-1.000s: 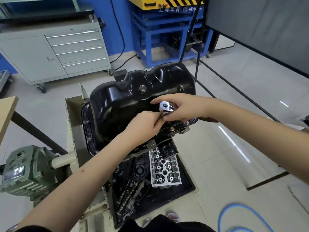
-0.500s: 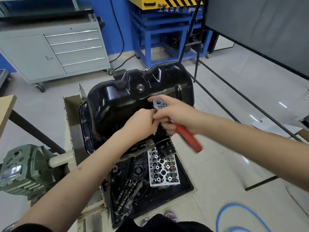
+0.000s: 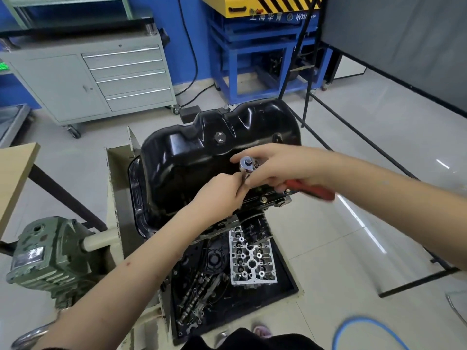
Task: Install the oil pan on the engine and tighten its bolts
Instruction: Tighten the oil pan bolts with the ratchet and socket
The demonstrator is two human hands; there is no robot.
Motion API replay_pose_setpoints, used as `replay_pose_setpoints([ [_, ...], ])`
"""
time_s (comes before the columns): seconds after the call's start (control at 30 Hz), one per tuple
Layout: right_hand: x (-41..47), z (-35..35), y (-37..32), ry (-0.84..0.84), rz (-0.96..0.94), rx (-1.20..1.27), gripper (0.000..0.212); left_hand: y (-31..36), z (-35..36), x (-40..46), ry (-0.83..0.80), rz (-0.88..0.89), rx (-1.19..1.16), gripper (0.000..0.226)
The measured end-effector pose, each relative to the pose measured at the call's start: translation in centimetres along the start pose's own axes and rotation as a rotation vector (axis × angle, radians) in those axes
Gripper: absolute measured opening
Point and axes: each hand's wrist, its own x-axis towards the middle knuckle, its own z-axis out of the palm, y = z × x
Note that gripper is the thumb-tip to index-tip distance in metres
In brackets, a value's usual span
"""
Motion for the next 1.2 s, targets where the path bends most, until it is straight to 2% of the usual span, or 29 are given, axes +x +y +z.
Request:
replay_pose_setpoints([
  [0.07,0.0,3.4,0.5,0.134,-0.019,0.589,0.039,0.0,0.2,0.4,-0.068,-0.096,-0.035,0.021],
  [0.1,0.2,5.1,0.8,0.239,-0.056,0.821,0.037,0.2,0.2,0.3,-0.113,-0.123,-0.017,0.019],
  [0.13,0.4,6.6,0.9,0.344,-0.095,0.947,0.035,0.4,0.2,0.1,-0.137,-0.123,-0.027,0.019],
  [0.2,0.9,7.8,1.0,0.422,-0.129,1.03,0.033,0.5,-0.1,-0.4,-0.141,-0.097,-0.1,0.03],
  [0.27,0.9,7.0,0.9,0.357,-0.103,0.98,0.032,0.3,-0.3,-0.7,-0.111,-0.078,-0.136,0.034],
  [0.33,0.5,4.8,1.1,0.198,-0.057,0.785,0.031,0.3,-0.3,-0.4,-0.101,-0.103,-0.16,0.013],
  [0.4,0.1,2.3,1.2,0.025,-0.019,0.39,0.033,0.4,-0.2,-0.2,-0.045,-0.056,-0.128,0.019],
  [0.43,-0.1,1.1,1.1,-0.03,-0.032,0.119,0.036,0.5,-0.2,-0.3,-0.027,-0.016,-0.095,0.022],
  [0.53,-0.1,-1.7,0.0,-0.028,-0.21,-0.71,0.045,0.4,0.0,-0.5,-0.037,0.059,-0.007,0.024],
  [0.57,0.1,-2.2,-0.3,0.004,-0.27,-0.884,0.043,0.3,0.0,-0.5,-0.041,0.061,0.001,0.027],
  [0.63,0.4,-2.7,-0.7,0.067,-0.335,-0.991,0.037,-0.2,0.0,-0.4,-0.039,0.047,-0.02,0.034],
  [0.73,0.7,-1.9,-0.4,0.164,-0.359,-0.925,0.031,-0.7,-0.1,-0.3,-0.004,0.01,-0.073,0.035],
  [0.83,0.4,-1.1,0.4,0.256,-0.264,-0.822,0.023,-0.5,0.1,-0.2,0.049,-0.009,-0.068,0.032],
  [0.9,-0.2,-0.5,0.9,0.223,-0.161,-0.45,0.024,-0.2,0.2,0.0,0.075,-0.001,-0.053,0.027],
  [1.0,-1.2,3.0,1.3,0.134,-0.008,0.486,0.024,0.2,0.5,0.4,0.045,-0.014,0.042,0.018],
  [1.03,-1.2,4.5,1.6,0.127,0.014,0.659,0.022,0.4,0.5,0.4,-0.007,-0.024,0.091,0.014],
  [1.1,-1.0,6.1,2.0,0.14,0.034,0.757,0.023,0.4,0.4,0.3,-0.062,-0.036,0.129,0.008],
  [1.2,-0.8,3.9,1.8,0.022,0.02,0.498,0.016,0.1,-0.1,0.2,-0.016,-0.081,-0.017,0.02],
])
